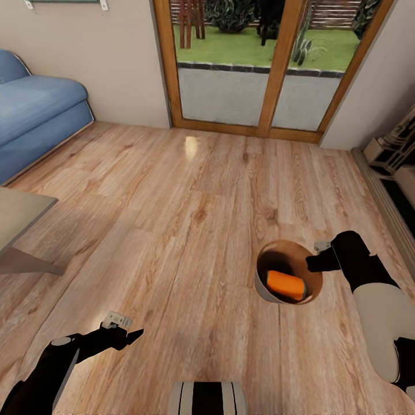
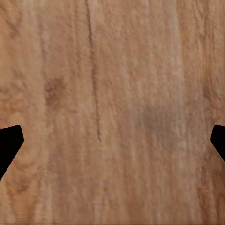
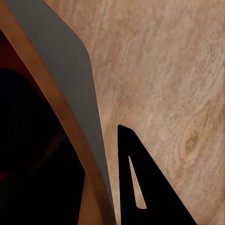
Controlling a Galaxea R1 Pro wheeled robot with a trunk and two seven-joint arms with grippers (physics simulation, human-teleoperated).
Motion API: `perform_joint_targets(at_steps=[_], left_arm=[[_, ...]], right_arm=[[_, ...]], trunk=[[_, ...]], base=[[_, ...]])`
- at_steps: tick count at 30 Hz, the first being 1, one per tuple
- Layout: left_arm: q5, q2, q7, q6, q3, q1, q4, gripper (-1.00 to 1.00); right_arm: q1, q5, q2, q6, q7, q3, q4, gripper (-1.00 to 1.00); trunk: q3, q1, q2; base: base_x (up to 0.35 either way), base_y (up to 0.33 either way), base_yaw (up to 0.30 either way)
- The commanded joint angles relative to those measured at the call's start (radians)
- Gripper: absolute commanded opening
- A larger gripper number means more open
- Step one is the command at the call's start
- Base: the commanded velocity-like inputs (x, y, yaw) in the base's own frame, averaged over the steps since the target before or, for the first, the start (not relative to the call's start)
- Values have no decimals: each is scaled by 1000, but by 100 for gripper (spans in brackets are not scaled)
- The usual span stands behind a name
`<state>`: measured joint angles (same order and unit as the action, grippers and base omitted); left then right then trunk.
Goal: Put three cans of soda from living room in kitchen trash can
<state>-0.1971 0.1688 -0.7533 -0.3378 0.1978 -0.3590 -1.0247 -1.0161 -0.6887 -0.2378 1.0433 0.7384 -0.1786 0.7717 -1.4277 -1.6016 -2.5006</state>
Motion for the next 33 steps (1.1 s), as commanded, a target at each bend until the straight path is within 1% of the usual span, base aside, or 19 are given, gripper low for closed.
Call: perform_joint_targets(at_steps=[1,6,18,27,32,33], left_arm=[[0,0,0,1,0,0,0,100],[-1,0,0,2,0,0,1,100],[1,0,0,6,-1,0,2,100],[1,0,0,8,-1,0,2,100],[1,0,0,8,-1,0,2,100],[1,0,0,8,-1,0,2,100]], right_arm=[[0,14,0,4,1,-1,-2,-100],[-1,13,0,4,0,0,-16,-100],[-1,12,1,4,-1,-1,-20,-100],[0,12,0,4,-4,-1,-24,-100],[0,12,1,4,-6,0,-34,-100],[0,12,1,4,-6,0,-34,-100]], trunk=[[-4,0,0],[-23,-2,-2],[-23,-2,-2],[-58,-7,-4],[-58,-7,-4],[-62,-7,-4]], base=[[0,0,0],[0,0,0],[0,0,0],[0,0,0],[0,0,0],[0,0,0]])
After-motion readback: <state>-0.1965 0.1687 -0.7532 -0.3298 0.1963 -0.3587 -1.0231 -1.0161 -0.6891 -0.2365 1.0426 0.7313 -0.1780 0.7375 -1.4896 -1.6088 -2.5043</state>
